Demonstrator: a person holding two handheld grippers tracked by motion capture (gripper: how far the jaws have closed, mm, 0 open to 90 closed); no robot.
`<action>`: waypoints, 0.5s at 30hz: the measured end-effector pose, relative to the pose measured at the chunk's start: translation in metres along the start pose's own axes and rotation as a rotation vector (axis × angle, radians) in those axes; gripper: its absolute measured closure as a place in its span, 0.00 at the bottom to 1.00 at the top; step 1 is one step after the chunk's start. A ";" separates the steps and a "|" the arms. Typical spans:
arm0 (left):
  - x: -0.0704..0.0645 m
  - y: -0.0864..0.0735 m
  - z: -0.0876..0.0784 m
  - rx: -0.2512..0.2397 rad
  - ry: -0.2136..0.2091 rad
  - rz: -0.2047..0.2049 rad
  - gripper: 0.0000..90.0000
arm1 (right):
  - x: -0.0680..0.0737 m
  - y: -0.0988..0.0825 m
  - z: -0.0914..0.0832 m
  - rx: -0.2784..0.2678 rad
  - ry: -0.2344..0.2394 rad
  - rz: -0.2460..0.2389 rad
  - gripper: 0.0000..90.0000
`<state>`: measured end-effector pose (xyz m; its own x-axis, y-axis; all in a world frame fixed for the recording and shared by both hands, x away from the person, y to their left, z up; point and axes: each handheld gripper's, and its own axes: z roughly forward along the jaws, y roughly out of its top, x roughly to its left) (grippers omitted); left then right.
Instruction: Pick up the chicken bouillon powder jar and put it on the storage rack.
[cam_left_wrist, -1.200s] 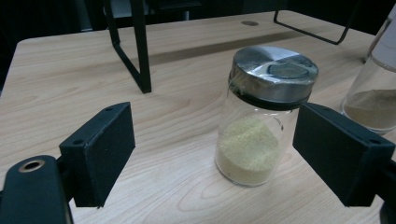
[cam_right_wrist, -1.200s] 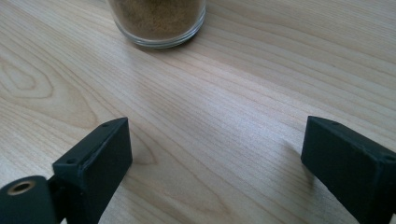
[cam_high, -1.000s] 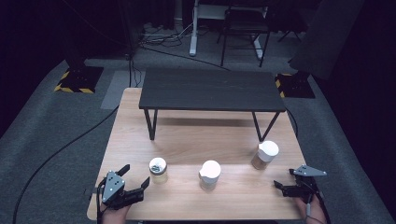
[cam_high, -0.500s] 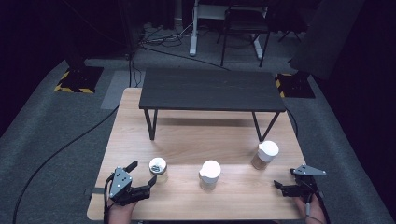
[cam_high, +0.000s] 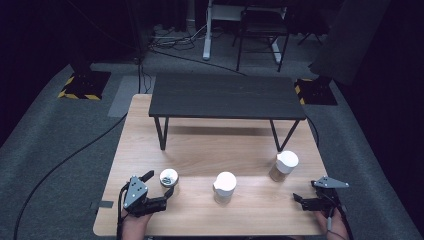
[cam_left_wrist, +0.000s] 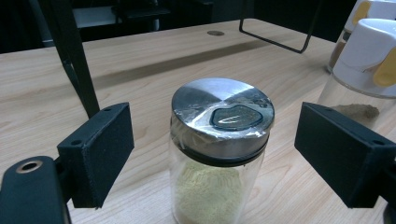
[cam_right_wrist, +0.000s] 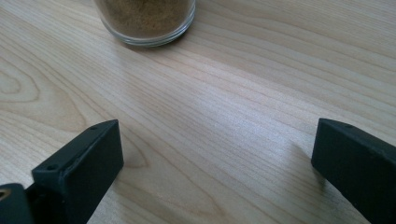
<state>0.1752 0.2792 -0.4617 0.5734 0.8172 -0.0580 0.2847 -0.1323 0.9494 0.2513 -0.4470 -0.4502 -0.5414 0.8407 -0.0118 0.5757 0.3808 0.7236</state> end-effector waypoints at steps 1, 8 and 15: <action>0.000 0.000 0.001 0.000 -0.003 -0.002 0.13 | 0.000 0.000 0.000 0.000 -0.001 0.000 0.02; 0.002 0.000 0.008 0.030 -0.022 -0.012 0.13 | 0.000 0.000 0.000 0.000 -0.002 0.002 0.02; 0.003 0.000 0.015 0.065 -0.018 -0.010 0.13 | 0.000 0.000 0.000 0.000 -0.002 0.002 0.02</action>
<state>0.1878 0.2731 -0.4668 0.5842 0.8083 -0.0737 0.3391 -0.1606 0.9269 0.2512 -0.4466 -0.4503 -0.5387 0.8424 -0.0118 0.5768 0.3790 0.7237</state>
